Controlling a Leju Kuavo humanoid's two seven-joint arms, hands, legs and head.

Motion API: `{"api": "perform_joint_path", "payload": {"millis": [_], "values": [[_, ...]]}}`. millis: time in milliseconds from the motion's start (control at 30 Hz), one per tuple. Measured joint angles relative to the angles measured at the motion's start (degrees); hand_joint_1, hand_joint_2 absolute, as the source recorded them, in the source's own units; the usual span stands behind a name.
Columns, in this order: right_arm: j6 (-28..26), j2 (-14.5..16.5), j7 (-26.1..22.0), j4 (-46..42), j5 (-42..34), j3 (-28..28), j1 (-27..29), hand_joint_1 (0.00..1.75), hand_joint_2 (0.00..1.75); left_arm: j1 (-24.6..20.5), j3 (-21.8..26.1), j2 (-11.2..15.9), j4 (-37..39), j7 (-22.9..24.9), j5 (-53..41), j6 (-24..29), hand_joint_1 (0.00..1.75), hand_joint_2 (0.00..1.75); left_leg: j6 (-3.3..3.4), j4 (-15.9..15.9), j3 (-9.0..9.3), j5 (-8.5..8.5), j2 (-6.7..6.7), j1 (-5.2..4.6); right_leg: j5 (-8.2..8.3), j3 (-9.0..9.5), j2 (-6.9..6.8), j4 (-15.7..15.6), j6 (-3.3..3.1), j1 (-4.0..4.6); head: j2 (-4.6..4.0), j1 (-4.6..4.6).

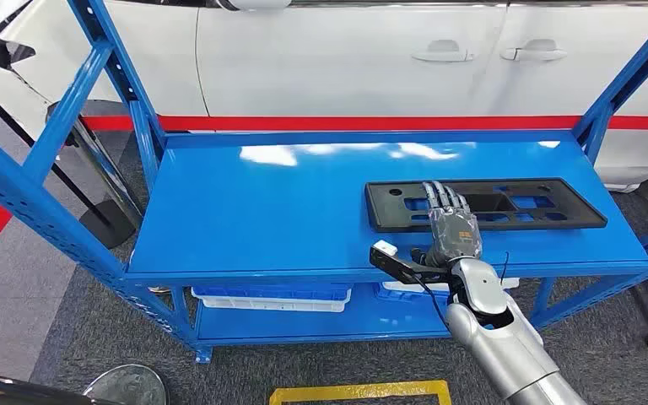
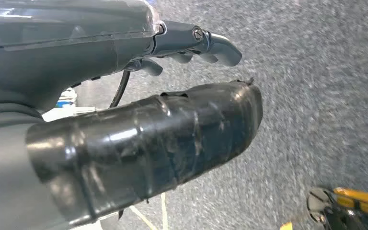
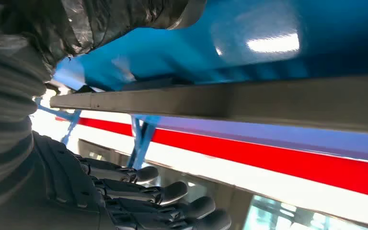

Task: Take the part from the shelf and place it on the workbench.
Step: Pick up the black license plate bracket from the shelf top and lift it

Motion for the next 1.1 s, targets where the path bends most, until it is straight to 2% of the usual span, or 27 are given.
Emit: {"api": "perform_joint_path", "payload": {"millis": [67, 100, 167, 200, 233, 267, 300, 333, 367, 400, 467, 533, 567, 600, 667, 700, 733, 767, 800, 867, 900, 1033, 1100], "values": [[-0.3, 0.0, -0.1, 0.1, 0.0, 0.0, -0.1, 0.0, 1.75, 0.0, 0.0, 0.0, 0.0, -0.1, 0.0, 0.0, 0.0, 0.0, 0.33, -0.1, 0.35, -0.19, 0.04, 0.01, -1.29, -1.45, -0.07, 2.9, 0.22, -0.08, -0.01, 0.01], [-0.6, 0.0, -0.1, 0.3, -0.1, 0.0, -0.1, 0.0, 1.75, 0.0, 0.0, 0.0, 0.0, -0.1, 0.0, 0.0, 0.0, 0.0, 0.62, -0.2, 0.66, -0.38, 0.07, 0.0, -2.6, -3.23, -0.13, 6.2, 0.42, -0.17, -0.01, 0.02], [-0.8, 0.0, -0.2, 0.7, -0.1, 0.0, 0.0, 0.0, 1.75, 0.0, 0.0, 0.1, 0.0, -0.2, -0.1, 0.0, 0.0, 0.0, 0.94, -0.3, 1.12, -0.85, 0.08, -0.08, -4.85, -8.01, -0.13, 13.7, 0.67, -0.34, -0.02, 0.01], [-0.8, 0.0, -0.3, 1.0, -0.1, 0.0, 0.1, 0.0, 1.75, 0.0, 0.1, 0.1, 0.0, -0.2, -0.1, 0.0, 0.0, 0.0, 0.99, -0.3, 1.42, -1.14, 0.04, -0.12, -4.64, -9.76, -0.13, 15.6, 0.71, -0.43, -0.02, 0.02], [-0.8, 0.0, -0.3, 1.2, -0.1, 0.0, 0.2, 0.0, 1.75, 0.0, 0.1, 0.1, 0.0, -0.2, -0.1, 0.0, 0.0, 0.0, 0.96, -0.3, 1.83, -1.46, 0.01, -0.16, -3.19, -10.39, -0.13, 15.4, 0.65, -0.5, -0.02, 0.02], [-0.8, 0.0, -0.3, 1.4, -0.1, 0.0, 0.2, 0.0, 1.75, 0.0, 0.2, 0.1, 0.0, -0.2, -0.1, 0.0, 0.0, 0.0, 0.88, -0.3, 2.36, -1.81, -0.03, -0.19, -0.71, -9.89, -0.14, 12.9, 0.5, -0.54, -0.02, 0.02], [-0.8, 0.0, -0.3, 1.5, 0.0, 0.0, 0.1, 0.39, 1.75, 0.1, 0.3, 0.1, 0.0, -0.2, -0.2, 0.0, 0.0, 0.0, 0.76, -0.3, 2.94, -2.21, -0.05, -0.2, 2.18, -8.57, -0.15, 8.9, 0.24, -0.52, -0.02, 0.02], [-0.8, 0.0, -0.3, 1.6, 0.0, 0.0, 0.1, 0.82, 1.75, 0.1, 0.3, 0.1, 0.0, -0.2, -0.2, 0.0, 0.0, 0.0, 0.55, -0.3, 3.44, -2.58, -0.05, -0.26, 4.21, -7.14, -0.19, 5.3, -0.09, -0.35, -0.02, 0.02], [-0.7, 0.0, -0.3, 1.7, 0.1, 0.0, 0.0, 1.25, 1.75, 0.1, 0.4, 0.1, 0.0, -0.2, -0.2, 0.0, 0.0, 0.0, 0.31, -0.3, 3.71, -2.85, -0.07, -0.26, 5.28, -5.85, -0.24, 2.4, -0.46, -0.1, -0.01, 0.05], [-0.5, 0.0, -0.3, 1.8, 0.2, 0.1, -0.1, 1.69, 1.75, 0.0, 0.5, 0.0, 0.0, -0.2, -0.3, 0.0, 0.0, 0.0, 0.06, -0.4, 3.79, -3.01, -0.06, -0.22, 5.49, -5.13, -0.27, 0.9, -0.78, 0.19, -0.01, 0.06], [0.2, 0.0, -0.3, 2.0, 0.5, 0.3, -0.4, 1.75, 1.75, -0.1, 0.6, 0.0, 0.0, -0.3, -0.4, 0.1, 0.0, 0.0, -0.48, -0.6, 3.85, -3.15, 0.04, -0.06, 4.96, -4.55, -0.21, 0.0, -1.28, 0.62, -0.01, 0.1], [1.2, 0.0, -0.3, 2.2, 0.8, 0.6, -0.6, 1.75, 1.75, -0.2, 0.8, 0.0, 0.0, -0.6, -0.4, 0.3, 0.0, 0.0, -0.96, 0.1, 3.86, -3.93, 0.19, 0.06, 4.95, -3.88, -0.16, -0.8, -1.75, 0.38, -0.01, 0.11], [1.7, 0.0, -0.3, 2.4, 0.9, 0.8, -0.8, 1.75, 1.75, -0.2, 0.8, 0.0, 0.0, -0.8, -0.4, 0.3, 0.0, 0.0, -1.13, 1.9, 3.14, -4.92, 0.22, 0.06, 4.92, -3.42, -0.17, -1.2, -2.04, 0.19, -0.01, 0.09], [2.2, 0.0, -0.3, 2.5, 0.9, 1.0, -0.9, 1.75, 1.75, -0.3, 0.9, 0.0, 0.0, -0.9, -0.4, 0.4, 0.0, 0.0, -1.22, 4.9, 1.66, -6.3, 0.22, 0.1, 4.83, -3.04, -0.23, -1.4, -2.33, 0.06, -0.02, 0.09], [2.9, 0.0, -0.4, 3.0, 0.9, 1.6, -1.2, 1.75, 1.75, -0.3, 0.9, 0.0, 0.0, -1.1, -0.3, 0.5, 0.0, 0.0, -1.44, 12.6, -2.79, -8.94, 0.22, 0.13, 4.48, -2.73, -0.28, -1.4, -2.74, 0.13, -0.02, 0.06], [3.1, 0.0, -0.5, 3.3, 0.8, 1.9, -1.2, 1.75, 1.75, -0.2, 0.9, 0.1, 0.0, -1.2, -0.3, 0.5, 0.0, 0.0, -1.55, 15.0, -4.56, -9.2, 0.23, 0.15, 4.29, -2.63, -0.29, -1.3, -2.81, 0.17, -0.02, 0.05], [3.3, 0.0, -0.6, 3.5, 0.7, 2.2, -1.2, 1.75, 1.75, -0.2, 0.9, 0.2, 0.0, -1.2, -0.3, 0.6, 0.0, 0.0, -1.6, 15.5, -5.36, -8.32, 0.23, 0.16, 4.05, -2.5, -0.22, -1.2, -2.8, 0.18, -0.02, 0.05], [3.4, 0.1, -0.8, 3.7, 0.6, 2.4, -1.2, 1.75, 1.75, -0.1, 0.9, 0.2, 0.0, -1.2, -0.3, 0.7, 0.0, 0.0, -1.58, 13.5, -4.93, -6.32, 0.23, 0.15, 3.76, -2.26, -0.12, -1.0, -2.71, 0.16, -0.02, 0.04], [3.6, 0.1, -0.9, 3.8, 0.6, 2.7, -1.3, 1.75, 1.75, -0.1, 0.9, 0.3, 0.0, -1.2, -0.3, 0.8, 0.0, 0.0, -1.49, 9.8, -3.51, -3.72, 0.24, 0.15, 3.4, -1.96, -0.03, -0.8, -2.55, 0.14, -0.02, 0.04], [3.7, 0.1, -1.0, 4.2, 0.5, 3.1, -1.4, 1.75, 1.75, -0.1, 1.0, 0.5, 0.0, -1.2, -0.3, 0.9, 0.0, 0.0, -1.15, 2.8, -0.53, -0.59, 0.2, 0.05, 2.73, -1.66, 0.03, -0.3, -2.02, 0.27, -0.02, 0.06], [3.7, 0.1, -1.0, 4.3, 0.5, 3.2, -1.5, 1.75, 1.75, -0.2, 1.0, 0.5, 0.0, -1.2, -0.3, 0.9, 0.0, 0.0, -0.94, 1.0, 0.17, -0.17, 0.16, -0.03, 2.56, -1.74, 0.02, -0.1, -1.73, 0.36, -0.02, 0.09], [3.7, 0.1, -1.1, 4.9, 0.3, 3.5, -1.6, 1.75, 1.75, -0.2, 1.0, 0.5, 0.0, -1.3, -0.4, 0.9, 0.0, 0.0, 0.05, -0.2, 0.53, -0.18, 0.16, -0.07, 2.25, -2.05, 0.03, 0.1, -0.76, 0.34, -0.01, 0.12], [3.7, 0.1, -1.3, 5.1, 0.2, 3.7, -1.6, 1.75, 1.75, -0.2, 1.0, 0.5, 0.0, -1.4, -0.4, 0.9, 0.0, 0.0, 0.54, -0.7, 0.86, 0.04, 0.22, 0.16, 0.88, -2.82, -0.03, 2.0, -0.29, 0.17, -0.02, 0.14]]}}
